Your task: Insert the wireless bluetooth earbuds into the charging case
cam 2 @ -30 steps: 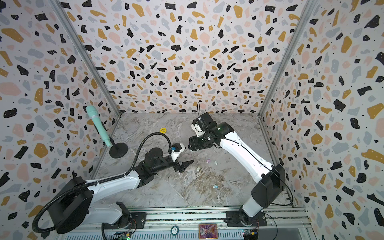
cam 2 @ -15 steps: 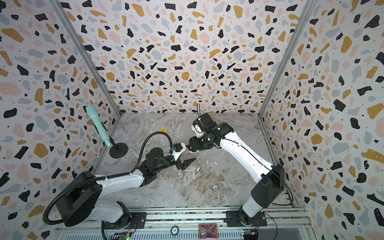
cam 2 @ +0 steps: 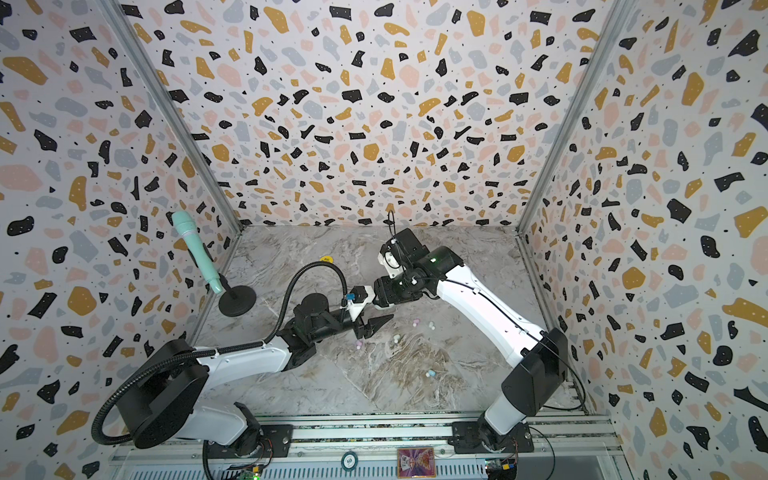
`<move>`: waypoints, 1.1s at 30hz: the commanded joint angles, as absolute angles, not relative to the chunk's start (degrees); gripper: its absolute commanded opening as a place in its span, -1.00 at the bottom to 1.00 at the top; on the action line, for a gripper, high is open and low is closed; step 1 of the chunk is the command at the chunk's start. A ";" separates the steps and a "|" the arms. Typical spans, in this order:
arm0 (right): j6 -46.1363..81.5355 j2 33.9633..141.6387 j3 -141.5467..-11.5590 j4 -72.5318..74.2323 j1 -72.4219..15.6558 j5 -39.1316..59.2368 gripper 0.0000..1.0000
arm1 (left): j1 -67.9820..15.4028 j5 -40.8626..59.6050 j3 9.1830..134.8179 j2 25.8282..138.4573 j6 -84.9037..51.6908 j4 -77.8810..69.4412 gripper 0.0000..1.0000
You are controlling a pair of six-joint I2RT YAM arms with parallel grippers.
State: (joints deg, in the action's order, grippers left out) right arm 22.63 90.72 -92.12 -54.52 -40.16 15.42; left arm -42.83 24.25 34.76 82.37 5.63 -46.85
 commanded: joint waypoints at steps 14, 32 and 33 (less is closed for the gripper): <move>22.02 89.80 -94.22 -55.82 -40.87 15.12 0.09 | -43.03 25.57 37.25 82.92 6.39 -49.71 0.16; 22.17 89.54 -94.14 -55.46 -40.87 15.89 0.10 | -42.99 26.20 37.97 84.09 7.16 -48.10 -0.03; 22.19 89.55 -94.11 -55.46 -40.87 15.92 0.10 | -42.98 26.19 37.97 84.10 7.14 -48.14 -0.05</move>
State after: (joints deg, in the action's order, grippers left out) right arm 22.48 90.72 -92.12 -55.53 -40.58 15.55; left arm -42.81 24.93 36.40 83.74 6.48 -46.30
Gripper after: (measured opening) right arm 0.616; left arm 0.479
